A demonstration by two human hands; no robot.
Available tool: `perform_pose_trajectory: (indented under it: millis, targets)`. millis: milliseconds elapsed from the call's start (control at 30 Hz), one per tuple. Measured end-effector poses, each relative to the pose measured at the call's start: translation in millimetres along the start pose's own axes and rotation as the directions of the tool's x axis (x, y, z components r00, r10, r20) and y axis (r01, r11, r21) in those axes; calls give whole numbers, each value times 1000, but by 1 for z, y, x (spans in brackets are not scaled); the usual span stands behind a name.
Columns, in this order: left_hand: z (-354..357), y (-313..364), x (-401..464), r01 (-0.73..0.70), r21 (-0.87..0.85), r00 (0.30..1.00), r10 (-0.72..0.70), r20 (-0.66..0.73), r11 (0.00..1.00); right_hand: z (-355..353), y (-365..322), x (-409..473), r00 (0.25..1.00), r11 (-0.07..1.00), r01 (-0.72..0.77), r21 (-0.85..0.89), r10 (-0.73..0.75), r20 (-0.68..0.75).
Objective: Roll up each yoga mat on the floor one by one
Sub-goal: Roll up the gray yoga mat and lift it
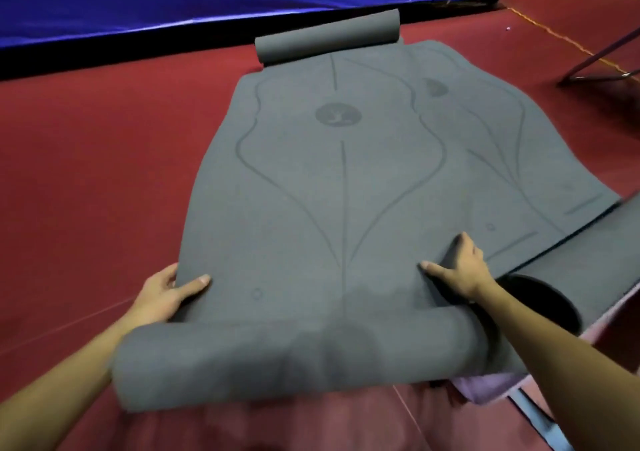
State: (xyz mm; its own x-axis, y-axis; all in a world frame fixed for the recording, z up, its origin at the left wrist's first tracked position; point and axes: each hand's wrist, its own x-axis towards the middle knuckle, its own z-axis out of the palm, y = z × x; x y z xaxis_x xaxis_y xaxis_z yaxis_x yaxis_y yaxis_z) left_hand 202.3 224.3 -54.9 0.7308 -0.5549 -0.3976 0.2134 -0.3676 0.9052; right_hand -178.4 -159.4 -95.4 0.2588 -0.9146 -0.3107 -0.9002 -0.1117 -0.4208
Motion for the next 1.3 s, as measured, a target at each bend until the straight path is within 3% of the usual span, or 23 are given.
perform_pose_trajectory:
  millis: [267,500,600,733,933,1033,1167,1200,1300]
  targets:
    - [25,84,107,-87,-56,992,82,-95,995,-11,-1,-8,970,971,6,240,52,-237]
    - [20,149,176,-106,3,913,98,-397,994,-16,-51,-24,938,958,134,254,-40,-344]
    - [-28,135,177,-93,38,858,99,-504,995,4,-80,-34,954,956,140,259,-60,-292]
    - [-115,90,156,-20,7,790,20,-612,1000,34,-135,-39,948,941,269,205,-220,-231]
    - [-221,-5,87,66,-20,647,-58,-760,998,84,-224,-52,928,923,371,100,-373,-8]
    - [-267,-55,54,145,-64,569,-136,-811,987,111,-251,-71,908,916,396,55,-400,126]
    - [-336,-171,46,216,-102,455,-192,-869,971,135,-256,-90,895,924,382,-33,-361,262]
    - [-327,-176,35,233,-78,444,-178,-878,969,136,-249,-91,897,928,368,-57,-339,283]
    - [-251,-133,-17,320,8,530,-172,-830,947,131,-210,-91,911,943,297,-151,-233,340]
